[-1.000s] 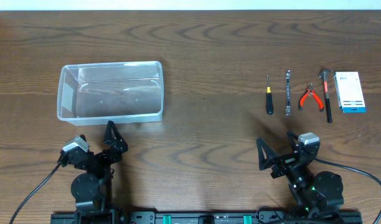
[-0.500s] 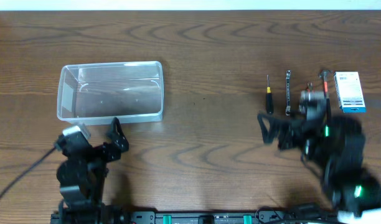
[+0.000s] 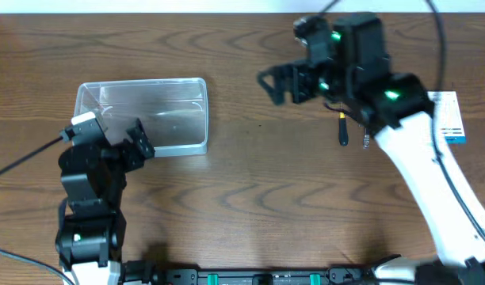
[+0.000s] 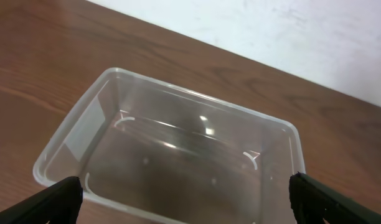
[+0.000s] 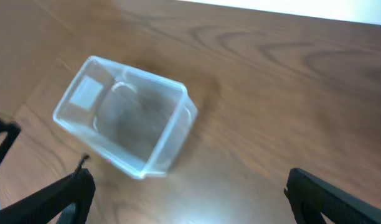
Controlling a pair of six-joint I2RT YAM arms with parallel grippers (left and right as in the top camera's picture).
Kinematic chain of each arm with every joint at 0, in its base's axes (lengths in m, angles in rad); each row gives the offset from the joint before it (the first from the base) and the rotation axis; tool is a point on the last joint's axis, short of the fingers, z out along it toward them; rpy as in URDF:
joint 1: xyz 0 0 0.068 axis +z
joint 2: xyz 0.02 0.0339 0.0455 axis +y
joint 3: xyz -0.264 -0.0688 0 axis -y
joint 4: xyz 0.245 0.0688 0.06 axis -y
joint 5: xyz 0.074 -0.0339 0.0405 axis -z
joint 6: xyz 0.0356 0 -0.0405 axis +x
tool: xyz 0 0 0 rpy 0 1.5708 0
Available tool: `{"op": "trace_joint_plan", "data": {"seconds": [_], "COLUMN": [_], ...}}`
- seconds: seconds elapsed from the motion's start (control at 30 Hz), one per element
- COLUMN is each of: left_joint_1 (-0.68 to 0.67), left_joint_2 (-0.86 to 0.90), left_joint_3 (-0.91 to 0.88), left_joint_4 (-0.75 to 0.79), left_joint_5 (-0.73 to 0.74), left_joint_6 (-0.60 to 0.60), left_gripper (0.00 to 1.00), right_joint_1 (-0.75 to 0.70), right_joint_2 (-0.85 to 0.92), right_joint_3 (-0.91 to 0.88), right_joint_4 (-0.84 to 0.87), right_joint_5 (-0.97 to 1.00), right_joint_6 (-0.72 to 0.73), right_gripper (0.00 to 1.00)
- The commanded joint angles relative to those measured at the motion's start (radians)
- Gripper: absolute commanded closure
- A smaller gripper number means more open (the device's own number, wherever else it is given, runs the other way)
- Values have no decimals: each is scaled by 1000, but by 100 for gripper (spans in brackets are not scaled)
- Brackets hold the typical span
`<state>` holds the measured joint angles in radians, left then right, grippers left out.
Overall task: Pack container
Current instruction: 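Reach the right gripper to the clear container's near rim and grasp it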
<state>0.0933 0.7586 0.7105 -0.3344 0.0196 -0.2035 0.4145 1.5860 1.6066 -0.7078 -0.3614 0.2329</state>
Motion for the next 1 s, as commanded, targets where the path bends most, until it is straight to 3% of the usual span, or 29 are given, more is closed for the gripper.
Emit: {"op": "trace_joint_plan", "data": {"seconds": [0.0,0.17,0.33,0.47,0.63,0.97], "left_joint_1": [-4,-4,-4,-4,-4,-4], "left_joint_2": [28,47,57,66,75,93], "left_joint_3": [47,47,46,46,46,46], "left_joint_4": [0,-16,-71,-113,-163,-189], "left_joint_5": [-14,-13,-13,-13,-13,-13], "left_joint_6": [48,118,117,117,117,117], "left_gripper": [2,2,2,2,2,2], "right_joint_1": [52,167,270,281,289,384], "right_joint_2": [93,256,385,461,513,532], "right_joint_3": [26,89,148,156,157,157], "right_joint_4": [61,75,71,69,73,134], "right_joint_5": [75,261,373,373,343,407], "right_joint_6": [106,154,203,302,321,305], "right_gripper": [3,7,4,9,14,12]}}
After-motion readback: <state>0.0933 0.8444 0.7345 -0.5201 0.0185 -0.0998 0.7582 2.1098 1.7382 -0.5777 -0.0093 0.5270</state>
